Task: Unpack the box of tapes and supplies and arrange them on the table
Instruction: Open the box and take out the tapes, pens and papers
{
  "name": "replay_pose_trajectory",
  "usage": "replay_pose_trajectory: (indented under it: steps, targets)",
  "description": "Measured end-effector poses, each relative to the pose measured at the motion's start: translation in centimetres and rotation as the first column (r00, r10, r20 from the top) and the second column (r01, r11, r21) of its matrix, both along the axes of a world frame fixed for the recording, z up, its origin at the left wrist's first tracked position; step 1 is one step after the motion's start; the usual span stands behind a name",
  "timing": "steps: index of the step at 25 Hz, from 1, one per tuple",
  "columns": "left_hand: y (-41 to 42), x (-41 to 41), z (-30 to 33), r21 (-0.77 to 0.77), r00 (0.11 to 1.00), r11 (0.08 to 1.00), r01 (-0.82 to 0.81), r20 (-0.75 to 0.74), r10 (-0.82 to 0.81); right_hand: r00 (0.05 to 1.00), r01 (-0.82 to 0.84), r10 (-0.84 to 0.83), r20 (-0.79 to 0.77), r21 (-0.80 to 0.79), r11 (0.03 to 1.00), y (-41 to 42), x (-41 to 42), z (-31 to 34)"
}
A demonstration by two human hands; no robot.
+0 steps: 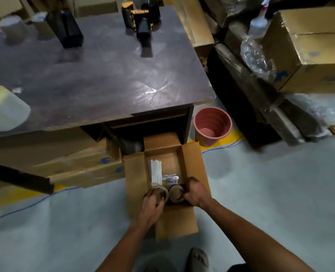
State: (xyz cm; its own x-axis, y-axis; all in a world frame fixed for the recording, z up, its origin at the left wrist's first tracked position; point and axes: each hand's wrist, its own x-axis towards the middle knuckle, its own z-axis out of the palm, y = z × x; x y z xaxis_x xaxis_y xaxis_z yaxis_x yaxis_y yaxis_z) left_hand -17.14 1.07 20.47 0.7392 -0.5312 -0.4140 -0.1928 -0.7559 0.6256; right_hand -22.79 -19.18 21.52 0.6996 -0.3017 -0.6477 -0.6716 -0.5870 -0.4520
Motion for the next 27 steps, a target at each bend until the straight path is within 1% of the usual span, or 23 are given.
replay_pose_trajectory:
  steps: [2, 5, 6, 8, 10, 13, 15, 18, 20, 23, 25, 27]
  targets:
    - [0.0, 0.5, -4.7, 0.042, 1.0, 0.999, 0.017, 0.022, -0.017, 0.999, -0.054, 0.054, -0.003, 0.002, 0.999, -0.2, 0.3, -5.1]
    - [-1.0, 1.3, -11.5, 0.003, 0.996, 1.0, 0.012, 0.087, -0.012, 0.995, -0.099, 0.1, 0.026, -0.032, 0.995, -0.8, 1.3, -12.6]
    - [-1.3, 1.6, -13.6, 0.018, 0.994, 1.0, 0.023, 0.111, -0.025, 0.993, -0.112, 0.113, 0.035, -0.045, 0.993, -1.0, 1.7, -14.9]
    - [-1.9, 2.1, -18.3, 0.095, 0.994, 0.995, 0.028, 0.107, -0.039, 0.988, -0.144, 0.148, 0.053, -0.069, 0.987, -0.9, 2.5, -19.7]
    - [-2.1, 3.0, -23.4, 0.132, 0.992, 0.991, 0.015, 0.123, -0.031, 0.984, -0.166, 0.17, 0.049, -0.085, 0.983, -0.5, 3.3, -23.2]
    - [-2.7, 4.0, -29.3, 0.273, 0.992, 0.959, 0.077, 0.077, -0.101, 0.981, -0.184, 0.188, 0.038, -0.104, 0.978, 0.3, 4.5, -28.0]
    - [-4.1, 4.6, -31.3, 0.31, 0.986, 0.945, 0.102, 0.096, -0.138, 0.982, -0.185, 0.188, 0.01, -0.114, 0.976, 0.5, 5.0, -31.0]
    - [-6.0, 4.6, -33.6, 0.353, 0.988, 0.931, 0.092, 0.084, -0.129, 0.98, -0.199, 0.194, -0.045, -0.139, 0.97, 0.4, 5.1, -34.1]
    - [-6.0, 4.6, -34.7, 0.378, 0.993, 0.924, 0.058, 0.074, -0.093, 0.974, -0.228, 0.224, -0.042, -0.172, 0.958, 0.2, 5.3, -35.1]
    - [-5.1, 4.7, -36.2, 0.406, 0.993, 0.913, 0.046, 0.085, -0.088, 0.972, -0.234, 0.232, -0.031, -0.189, 0.954, -0.1, 5.5, -36.1]
    - [-4.8, 4.7, -36.8, 0.395, 0.989, 0.919, 0.006, 0.134, -0.065, 0.97, -0.24, 0.241, -0.022, -0.201, 0.95, -0.1, 5.8, -37.0]
    - [-4.7, 4.7, -37.2, 0.383, 0.981, 0.923, -0.016, 0.182, -0.059, 0.985, -0.171, 0.171, -0.015, -0.18, 0.969, 0.0, 5.9, -37.7]
